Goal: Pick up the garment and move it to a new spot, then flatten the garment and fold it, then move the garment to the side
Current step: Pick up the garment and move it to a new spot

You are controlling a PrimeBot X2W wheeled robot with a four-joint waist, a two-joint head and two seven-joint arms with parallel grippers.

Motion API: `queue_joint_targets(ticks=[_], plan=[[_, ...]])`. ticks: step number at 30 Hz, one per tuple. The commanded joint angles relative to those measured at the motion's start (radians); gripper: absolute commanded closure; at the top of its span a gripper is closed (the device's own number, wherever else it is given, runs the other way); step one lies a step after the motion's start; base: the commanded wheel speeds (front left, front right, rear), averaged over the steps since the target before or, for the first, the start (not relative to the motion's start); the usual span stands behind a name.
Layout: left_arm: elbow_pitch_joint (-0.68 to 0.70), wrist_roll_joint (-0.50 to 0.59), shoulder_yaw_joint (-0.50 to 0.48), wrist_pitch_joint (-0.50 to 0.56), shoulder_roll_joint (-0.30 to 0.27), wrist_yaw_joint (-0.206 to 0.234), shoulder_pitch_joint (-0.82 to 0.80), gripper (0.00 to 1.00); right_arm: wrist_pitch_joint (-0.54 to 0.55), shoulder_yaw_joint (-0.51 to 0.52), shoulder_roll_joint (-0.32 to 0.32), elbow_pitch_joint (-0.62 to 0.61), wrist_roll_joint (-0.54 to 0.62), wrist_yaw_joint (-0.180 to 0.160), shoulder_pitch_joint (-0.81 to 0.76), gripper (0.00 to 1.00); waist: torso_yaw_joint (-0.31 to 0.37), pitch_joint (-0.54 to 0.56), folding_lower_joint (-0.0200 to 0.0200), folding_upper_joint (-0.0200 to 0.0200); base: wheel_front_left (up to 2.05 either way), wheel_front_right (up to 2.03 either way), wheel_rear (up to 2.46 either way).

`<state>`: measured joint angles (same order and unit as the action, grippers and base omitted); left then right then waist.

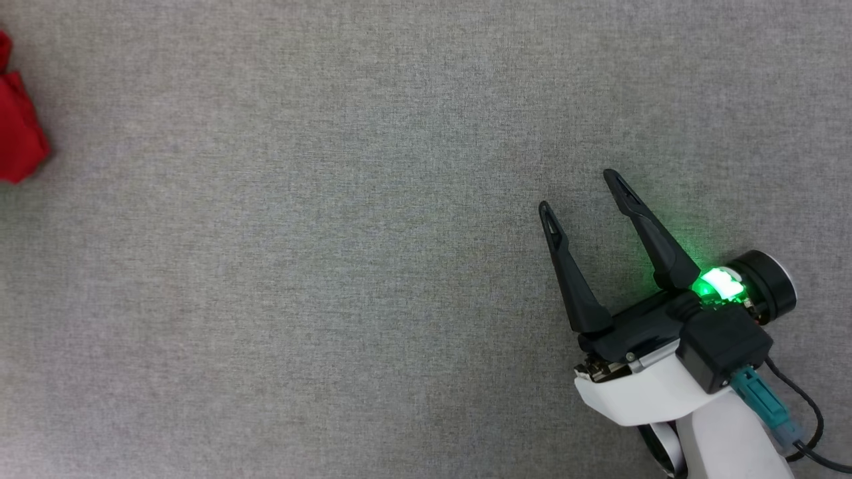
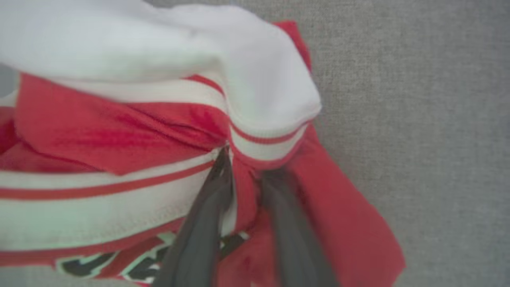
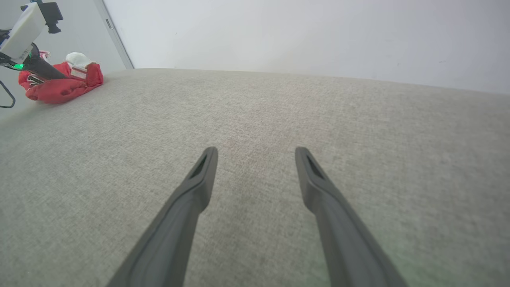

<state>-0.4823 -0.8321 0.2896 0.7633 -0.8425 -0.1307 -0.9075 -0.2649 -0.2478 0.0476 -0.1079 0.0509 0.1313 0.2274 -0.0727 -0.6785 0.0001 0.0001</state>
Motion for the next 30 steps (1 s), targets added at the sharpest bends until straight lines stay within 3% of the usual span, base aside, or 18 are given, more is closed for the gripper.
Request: queue_joint_targets(ticks=[1,6,9,18,26,30], plan=[[-0.026,-0.007,0.024,-0.002,0.024,0.002,0.029,1.00,0.001,0.012,0.005,0.018,0.003,-0.001,0.009,0.00,-0.004,0.007,-0.0001,-0.0001,0.00,0.00,0.00],[-0.042,-0.009,0.026,-0.061,0.017,0.002,0.024,1.00,0.001,0.013,0.005,0.027,0.008,-0.001,0.010,0.00,-0.012,0.039,-0.0001,-0.0001,0.00,0.00,0.00],[-0.008,-0.010,0.056,-0.179,0.011,0.002,0.018,1.00,0.000,0.015,0.003,0.042,-0.007,-0.001,-0.004,0.00,-0.016,0.116,-0.0001,-0.0001,0.00,0.00,0.00],[0.114,-0.015,0.211,-0.319,0.032,0.002,0.058,1.00,0.000,0.035,0.003,0.071,-0.040,-0.001,-0.052,0.00,-0.003,0.290,-0.0001,-0.0001,0.00,0.00,0.00],[0.237,0.022,0.378,-0.368,0.141,0.002,0.124,1.00,0.000,0.051,0.003,0.080,-0.066,-0.001,-0.086,0.00,0.044,0.388,-0.0001,-0.0001,0.00,0.00,0.00],[0.272,0.033,0.464,-0.394,0.238,0.002,0.156,1.00,0.000,0.070,0.003,0.073,-0.078,-0.001,-0.100,0.00,0.079,0.417,-0.0001,-0.0001,0.00,0.00,0.00]])
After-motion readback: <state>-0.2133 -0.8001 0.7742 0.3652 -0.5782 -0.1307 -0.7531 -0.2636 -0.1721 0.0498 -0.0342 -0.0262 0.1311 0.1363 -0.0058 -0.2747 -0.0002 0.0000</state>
